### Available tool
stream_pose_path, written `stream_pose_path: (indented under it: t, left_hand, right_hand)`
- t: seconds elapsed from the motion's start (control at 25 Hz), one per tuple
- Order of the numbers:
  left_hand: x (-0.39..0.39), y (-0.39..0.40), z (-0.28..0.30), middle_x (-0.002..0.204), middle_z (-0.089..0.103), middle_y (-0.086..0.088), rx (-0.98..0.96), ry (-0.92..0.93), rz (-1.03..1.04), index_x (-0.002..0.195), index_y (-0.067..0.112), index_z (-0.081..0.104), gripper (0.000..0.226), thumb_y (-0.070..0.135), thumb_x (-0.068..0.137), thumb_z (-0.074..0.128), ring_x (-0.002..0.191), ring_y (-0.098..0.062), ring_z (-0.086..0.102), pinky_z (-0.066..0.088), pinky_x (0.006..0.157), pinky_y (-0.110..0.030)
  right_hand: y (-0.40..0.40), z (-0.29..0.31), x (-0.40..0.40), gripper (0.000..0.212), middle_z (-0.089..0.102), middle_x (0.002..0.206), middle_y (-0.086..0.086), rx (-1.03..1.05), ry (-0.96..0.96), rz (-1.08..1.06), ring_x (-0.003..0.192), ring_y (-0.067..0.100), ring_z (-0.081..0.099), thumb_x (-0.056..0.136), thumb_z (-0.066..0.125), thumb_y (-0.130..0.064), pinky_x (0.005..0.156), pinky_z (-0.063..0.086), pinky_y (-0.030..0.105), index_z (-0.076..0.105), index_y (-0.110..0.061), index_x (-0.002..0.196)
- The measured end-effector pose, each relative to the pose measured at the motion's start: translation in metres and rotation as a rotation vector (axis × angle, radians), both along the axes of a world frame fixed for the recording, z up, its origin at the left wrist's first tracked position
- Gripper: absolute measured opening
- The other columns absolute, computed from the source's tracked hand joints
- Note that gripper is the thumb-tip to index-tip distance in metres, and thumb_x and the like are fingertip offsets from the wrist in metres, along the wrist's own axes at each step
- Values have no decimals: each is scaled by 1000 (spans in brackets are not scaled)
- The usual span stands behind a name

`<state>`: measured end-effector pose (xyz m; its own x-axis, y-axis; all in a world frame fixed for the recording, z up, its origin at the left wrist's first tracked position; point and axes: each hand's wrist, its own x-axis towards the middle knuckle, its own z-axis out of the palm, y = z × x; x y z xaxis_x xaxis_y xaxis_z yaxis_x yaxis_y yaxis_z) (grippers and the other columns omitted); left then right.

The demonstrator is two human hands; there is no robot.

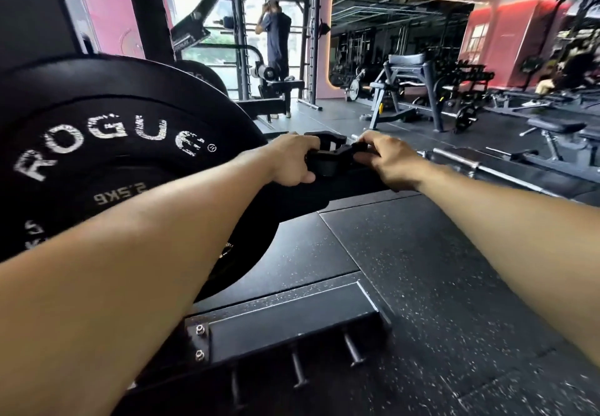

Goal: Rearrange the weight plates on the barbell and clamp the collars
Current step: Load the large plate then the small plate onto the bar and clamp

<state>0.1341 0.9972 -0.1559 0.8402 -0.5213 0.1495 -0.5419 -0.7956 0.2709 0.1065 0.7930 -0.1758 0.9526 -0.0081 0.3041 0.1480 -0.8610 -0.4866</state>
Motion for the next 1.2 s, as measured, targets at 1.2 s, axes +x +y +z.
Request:
stream_pose_path:
  t: [1.2]
  left_hand:
    - [-479,224,6,113,59,-24,-899,489,294,100,9,43,22,31,105,42,70,-29,66,60,71,-41]
  right_hand:
    - [239,30,-419,35,61,93,28,729,404,347,67,31,68,101,51,-29,53,59,30,44,1,117]
